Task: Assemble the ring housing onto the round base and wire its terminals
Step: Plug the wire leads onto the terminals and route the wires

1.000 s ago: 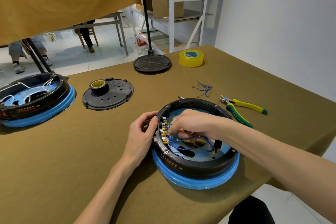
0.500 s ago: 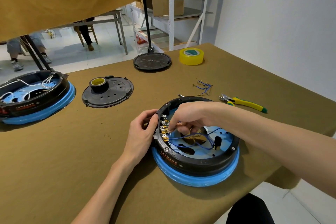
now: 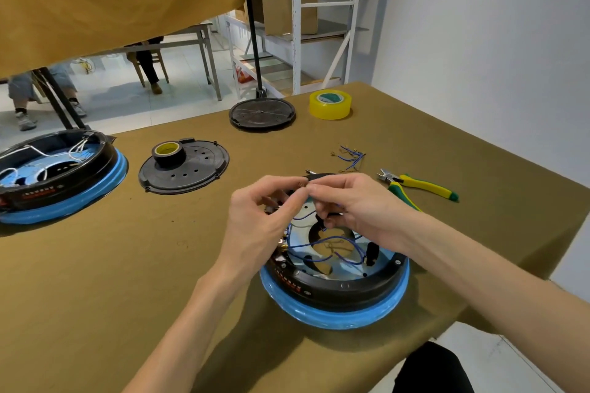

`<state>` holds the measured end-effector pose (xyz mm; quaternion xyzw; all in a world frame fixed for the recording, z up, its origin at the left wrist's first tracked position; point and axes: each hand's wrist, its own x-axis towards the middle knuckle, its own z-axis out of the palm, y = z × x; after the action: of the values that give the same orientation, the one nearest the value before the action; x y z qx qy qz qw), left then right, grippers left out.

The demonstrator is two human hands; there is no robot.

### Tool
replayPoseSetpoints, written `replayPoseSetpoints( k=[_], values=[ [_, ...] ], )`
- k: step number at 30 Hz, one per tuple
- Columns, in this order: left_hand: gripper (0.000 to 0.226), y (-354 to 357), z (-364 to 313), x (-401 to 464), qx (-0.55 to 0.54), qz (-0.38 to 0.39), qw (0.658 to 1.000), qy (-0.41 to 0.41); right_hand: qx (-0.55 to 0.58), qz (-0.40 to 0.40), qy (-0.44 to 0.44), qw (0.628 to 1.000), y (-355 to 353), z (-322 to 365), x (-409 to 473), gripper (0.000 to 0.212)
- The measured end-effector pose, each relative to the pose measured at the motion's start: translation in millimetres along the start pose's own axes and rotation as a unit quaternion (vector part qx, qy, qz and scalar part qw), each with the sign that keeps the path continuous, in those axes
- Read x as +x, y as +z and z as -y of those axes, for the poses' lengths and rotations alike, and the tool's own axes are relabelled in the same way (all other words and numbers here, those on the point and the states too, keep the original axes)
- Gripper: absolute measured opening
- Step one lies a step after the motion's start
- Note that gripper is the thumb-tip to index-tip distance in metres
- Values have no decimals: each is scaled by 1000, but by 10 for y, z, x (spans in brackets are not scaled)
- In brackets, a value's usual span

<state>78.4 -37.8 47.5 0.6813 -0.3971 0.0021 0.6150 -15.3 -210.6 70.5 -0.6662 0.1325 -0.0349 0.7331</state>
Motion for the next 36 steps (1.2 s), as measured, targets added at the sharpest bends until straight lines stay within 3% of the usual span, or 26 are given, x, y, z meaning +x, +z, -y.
replayPoseSetpoints(
  k=[4, 7, 9, 11, 12, 16, 22, 27, 36],
  values=[
    [10, 191, -86, 11, -115, -16, 993, -27, 34, 3, -24, 999, -49, -47, -136, 23],
    [12, 265, -101, 30, -138, 6, 990, -21, 18, -7, -52, 998, -163, -2, -215, 26],
    [13, 300, -103, 74, -141, 10, 990, -23, -105, -129, -133, 977, -309, 31, -196, 18],
    [14, 330, -95, 132, -139, 29, 988, -54, -254, -278, -180, 909, -467, 1, -127, 18],
    [16, 347, -92, 155, -122, 51, 989, -72, -286, -307, -169, 892, -519, -33, -91, 20],
    [21, 440, -63, 229, 29, 178, 980, -82, -318, -277, -92, 902, -602, -302, 61, 24],
    [29, 628, -122, 302, 164, 292, 941, -51, -271, -300, -68, 912, -666, -389, 112, 33],
    [12, 765, -143, 321, 164, 276, 947, -31, -232, -330, -57, 913, -656, -386, 104, 36],
    [26, 883, -85, 262, 120, 262, 958, -12, -211, -337, -54, 916, -664, -398, 124, 32]
  ],
)
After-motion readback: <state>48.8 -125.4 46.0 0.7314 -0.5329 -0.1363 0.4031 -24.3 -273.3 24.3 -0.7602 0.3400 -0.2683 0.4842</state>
